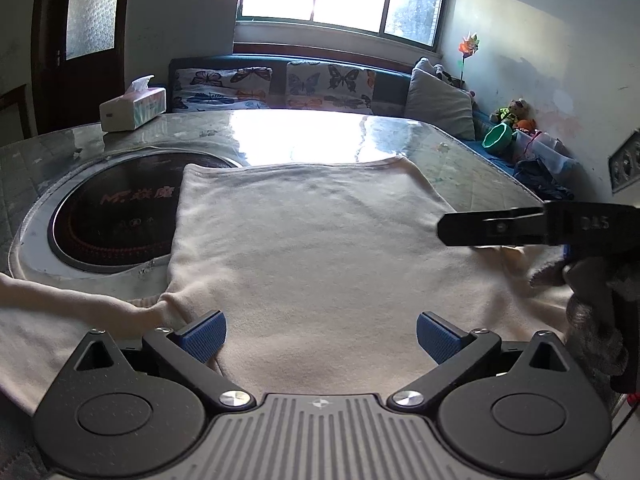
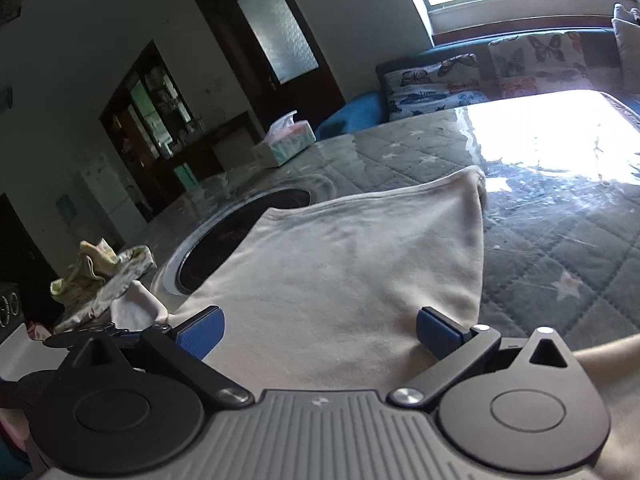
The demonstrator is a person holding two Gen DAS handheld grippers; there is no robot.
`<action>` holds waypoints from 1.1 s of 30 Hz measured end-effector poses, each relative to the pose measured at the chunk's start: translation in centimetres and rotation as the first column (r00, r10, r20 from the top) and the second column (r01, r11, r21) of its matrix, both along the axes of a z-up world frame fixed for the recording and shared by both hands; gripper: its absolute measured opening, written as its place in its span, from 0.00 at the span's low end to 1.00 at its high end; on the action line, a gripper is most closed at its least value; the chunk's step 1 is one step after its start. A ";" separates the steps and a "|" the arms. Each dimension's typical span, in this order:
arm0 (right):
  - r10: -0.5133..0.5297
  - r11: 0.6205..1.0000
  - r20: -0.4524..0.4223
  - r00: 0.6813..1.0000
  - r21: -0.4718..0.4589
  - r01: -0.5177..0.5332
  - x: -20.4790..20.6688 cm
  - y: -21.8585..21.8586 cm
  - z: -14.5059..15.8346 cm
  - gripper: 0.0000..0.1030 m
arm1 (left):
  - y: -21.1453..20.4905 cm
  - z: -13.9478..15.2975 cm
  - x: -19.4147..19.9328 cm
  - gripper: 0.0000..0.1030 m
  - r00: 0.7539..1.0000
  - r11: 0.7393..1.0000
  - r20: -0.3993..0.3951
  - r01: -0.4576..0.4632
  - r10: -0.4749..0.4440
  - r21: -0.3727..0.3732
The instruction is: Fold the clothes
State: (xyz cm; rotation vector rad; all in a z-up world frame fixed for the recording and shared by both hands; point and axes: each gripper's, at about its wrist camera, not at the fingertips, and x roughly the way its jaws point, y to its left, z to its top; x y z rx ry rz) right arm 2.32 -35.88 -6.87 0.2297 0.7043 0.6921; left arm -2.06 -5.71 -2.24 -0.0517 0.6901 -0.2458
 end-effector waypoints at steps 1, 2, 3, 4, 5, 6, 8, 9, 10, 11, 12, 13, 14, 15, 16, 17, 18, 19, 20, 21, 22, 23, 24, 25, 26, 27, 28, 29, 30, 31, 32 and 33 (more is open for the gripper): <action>-0.003 1.000 -0.008 1.000 -0.009 0.002 0.3 0.1 -0.2 1.00 | 0.0 -0.1 0.0 1.00 1.000 1.000 -0.002 0.002 -0.002 0.000; -0.006 1.000 -0.017 1.000 -0.016 0.005 0.7 0.1 -0.4 1.00 | -0.1 -0.1 -0.1 1.00 1.000 1.000 -0.003 0.005 -0.005 0.001; -0.011 1.000 -0.022 1.000 -0.017 0.011 1.0 0.0 -0.6 1.00 | -0.1 -0.2 -0.1 1.00 1.000 1.000 -0.004 0.009 -0.009 0.003; -0.012 1.000 -0.023 1.000 -0.015 0.012 1.1 -0.1 -0.5 1.00 | -0.2 -0.2 -0.1 1.00 1.000 1.000 -0.004 0.012 -0.012 0.007; -0.013 1.000 -0.024 1.000 -0.013 0.013 1.3 -0.2 -0.4 1.00 | -0.3 -0.3 -0.1 1.00 1.000 1.000 -0.004 0.016 -0.016 0.010; -0.015 1.000 -0.025 1.000 -0.009 0.015 1.6 -0.3 -0.2 1.00 | -0.3 -0.3 -0.1 1.00 1.000 1.000 -0.005 0.018 -0.018 0.012; -0.004 1.000 -0.027 1.000 -0.005 0.004 2.2 -0.1 0.0 1.00 | -0.4 -0.4 -0.1 1.00 1.000 1.000 -0.007 0.023 -0.023 0.011; 0.006 1.000 -0.027 1.000 -0.004 -0.006 2.5 0.0 0.1 1.00 | -0.5 -0.5 -0.1 1.00 1.000 1.000 -0.006 0.026 -0.026 0.011; 0.016 1.000 -0.028 0.999 -0.005 -0.016 2.8 0.2 0.2 1.00 | -0.5 -0.5 -0.1 1.00 1.000 1.000 -0.004 0.029 -0.029 0.013; 0.022 1.000 -0.029 0.999 -0.015 -0.022 3.1 0.4 0.2 1.00 | -0.5 -0.6 -0.1 1.00 1.000 0.999 -0.003 0.031 -0.031 0.014; 0.022 0.999 -0.039 0.999 -0.024 -0.023 3.7 0.6 0.0 1.00 | -0.6 -0.6 -0.1 1.00 0.999 0.999 -0.003 0.033 -0.033 0.017; 0.022 0.999 -0.048 0.999 -0.033 -0.024 4.1 0.8 -0.2 1.00 | -0.6 -0.6 -0.1 1.00 0.999 0.999 -0.002 0.035 -0.035 0.019; 0.019 0.999 -0.047 0.999 -0.041 -0.021 4.4 0.8 -0.2 1.00 | -0.6 -0.6 -0.1 1.00 0.999 0.999 -0.002 0.039 -0.039 0.019; 0.015 0.999 -0.046 0.999 -0.050 -0.018 4.7 0.7 -0.2 1.00 | -0.7 -0.6 -0.1 1.00 0.999 0.999 -0.002 0.043 -0.042 0.020; 0.005 0.998 -0.046 0.999 -0.059 -0.008 5.0 0.7 -0.1 1.00 | -0.7 -0.6 -0.2 1.00 0.999 0.999 -0.001 0.046 -0.046 0.022; -0.006 0.998 -0.048 0.999 -0.063 0.003 5.3 0.7 0.1 1.00 | -0.7 -0.6 -0.2 1.00 0.999 0.999 0.000 0.049 -0.049 0.024; -0.004 0.998 -0.050 0.999 -0.061 0.001 5.7 0.7 0.2 1.00 | -0.7 -0.7 -0.2 1.00 0.999 0.998 0.000 0.052 -0.052 0.027; 0.000 0.998 -0.050 0.999 -0.059 -0.003 6.0 0.8 0.4 1.00 | -0.7 -0.7 -0.2 1.00 0.999 0.998 0.001 0.053 -0.054 0.029; 0.012 0.998 -0.043 0.999 -0.060 -0.014 6.4 0.9 0.6 1.00 | -0.8 -0.7 -0.2 1.00 0.998 0.998 0.002 0.056 -0.056 0.030; 0.017 0.998 -0.035 0.999 -0.066 -0.019 6.8 1.2 0.8 1.00 | -0.8 -0.7 -0.2 1.00 0.998 0.998 0.003 0.057 -0.057 0.032; 0.022 0.997 -0.027 0.999 -0.071 -0.024 7.2 1.5 1.0 1.00 | -0.8 -0.7 -0.2 1.00 0.998 0.998 0.004 0.058 -0.059 0.034; 0.027 0.997 -0.020 0.999 -0.076 -0.028 7.7 1.7 1.2 1.00 | -0.8 -0.8 -0.2 1.00 0.998 0.998 0.005 0.059 -0.059 0.036; 0.030 0.997 -0.023 0.999 -0.075 -0.032 8.3 1.9 1.2 1.00 | -0.8 -0.8 -0.3 1.00 0.998 0.997 0.007 0.061 -0.061 0.037; 0.034 0.997 -0.027 0.999 -0.074 -0.035 9.0 2.1 1.2 1.00 | -0.8 -0.8 -0.3 1.00 0.998 0.997 0.008 0.062 -0.063 0.039; 0.035 0.997 -0.030 0.999 -0.075 -0.037 9.6 2.3 1.2 1.00 | -0.9 -0.8 -0.3 1.00 0.998 0.997 0.009 0.064 -0.064 0.041; 0.025 0.996 -0.032 0.999 -0.085 -0.028 10.2 2.4 1.1 1.00 | -0.9 -0.8 -0.3 1.00 0.998 0.997 0.009 0.065 -0.066 0.043; 0.016 0.995 -0.035 0.999 -0.097 -0.019 10.8 2.5 0.9 1.00 | -0.9 -0.8 -0.3 1.00 0.998 0.997 0.009 0.067 -0.068 0.045; 0.001 0.994 -0.039 0.999 -0.109 -0.005 11.3 2.4 0.7 1.00 | -0.8 -0.8 -0.3 1.00 0.998 0.997 0.009 0.070 -0.070 0.046; -0.018 0.993 -0.048 0.999 -0.117 0.012 11.8 2.3 0.4 1.00 | -0.8 -0.8 -0.4 1.00 0.997 0.996 0.009 0.072 -0.073 0.047; -0.035 0.992 -0.058 0.998 -0.123 0.028 12.3 2.0 0.2 1.00 | -0.8 -0.9 -0.4 1.00 0.997 0.996 0.010 0.075 -0.076 0.048; -0.046 0.992 -0.065 0.997 -0.118 0.038 12.6 1.7 0.0 1.00 | -0.8 -0.9 -0.4 1.00 0.997 0.996 0.011 0.078 -0.079 0.049; -0.045 0.993 -0.065 0.997 -0.110 0.038 12.8 1.5 -0.1 1.00 | -0.8 -0.9 -0.4 1.00 0.997 0.995 0.013 0.080 -0.081 0.051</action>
